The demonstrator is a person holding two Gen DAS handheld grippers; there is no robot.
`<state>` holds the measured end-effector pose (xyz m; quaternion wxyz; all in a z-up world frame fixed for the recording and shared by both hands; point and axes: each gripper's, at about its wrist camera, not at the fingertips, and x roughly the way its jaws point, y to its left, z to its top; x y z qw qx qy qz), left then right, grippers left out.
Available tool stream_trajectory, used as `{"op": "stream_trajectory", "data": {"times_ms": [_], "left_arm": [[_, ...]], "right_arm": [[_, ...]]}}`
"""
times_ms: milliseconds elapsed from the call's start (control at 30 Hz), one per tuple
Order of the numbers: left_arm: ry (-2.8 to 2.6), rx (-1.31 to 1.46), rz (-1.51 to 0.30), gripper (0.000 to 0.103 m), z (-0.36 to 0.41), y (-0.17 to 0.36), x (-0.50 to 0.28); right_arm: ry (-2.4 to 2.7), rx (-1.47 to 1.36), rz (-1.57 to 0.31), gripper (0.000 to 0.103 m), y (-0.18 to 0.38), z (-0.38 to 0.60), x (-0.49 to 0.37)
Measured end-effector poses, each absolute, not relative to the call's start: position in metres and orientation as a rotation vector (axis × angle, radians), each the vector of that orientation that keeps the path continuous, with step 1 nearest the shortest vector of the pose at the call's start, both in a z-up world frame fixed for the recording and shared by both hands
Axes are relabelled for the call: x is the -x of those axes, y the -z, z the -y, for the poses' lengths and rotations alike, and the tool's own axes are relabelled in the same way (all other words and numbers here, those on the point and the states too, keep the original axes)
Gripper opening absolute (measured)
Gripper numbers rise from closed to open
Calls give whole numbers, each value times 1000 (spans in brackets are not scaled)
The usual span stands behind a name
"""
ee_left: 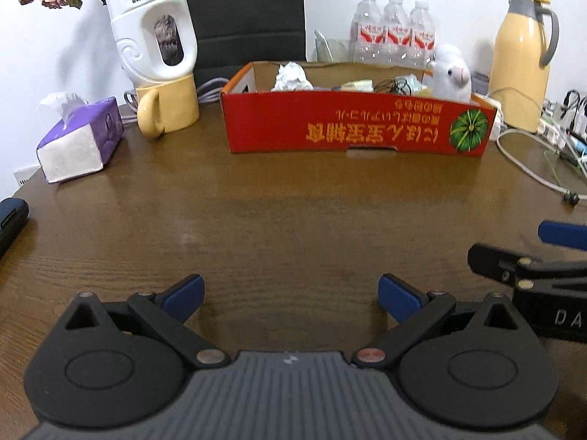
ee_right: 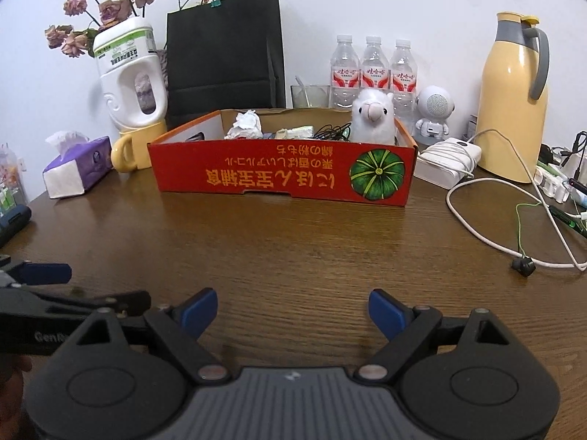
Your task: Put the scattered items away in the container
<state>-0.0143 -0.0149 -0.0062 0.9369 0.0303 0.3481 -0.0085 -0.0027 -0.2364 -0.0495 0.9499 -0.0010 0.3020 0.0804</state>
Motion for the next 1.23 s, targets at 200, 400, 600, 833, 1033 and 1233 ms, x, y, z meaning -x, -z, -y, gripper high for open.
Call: {"op": "stream_trajectory", "data": {"times_ms": [200,400,600,833,1033,1233], "left_arm": [[11,-45,-706,103,12,8,17],[10,-25,-698,103,8,9,18],[-1,-17,-699,103,6,9,17],[-2,-14,-699,103,5,9,14],[-2,-14,-698,103,5,10,14],[3,-16,-698,103,3,10,16]], "right_arm": [[-158,11,-626,90,51,236,1],[-155,2,-666,91,59,238,-3],[-132,11,-695,103,61,239,-6],[-138,30,-702,103,62,237,-8],[-137,31,-702,103,62,237,-8],[-138,32,-703,103,62,237,-8]]}}
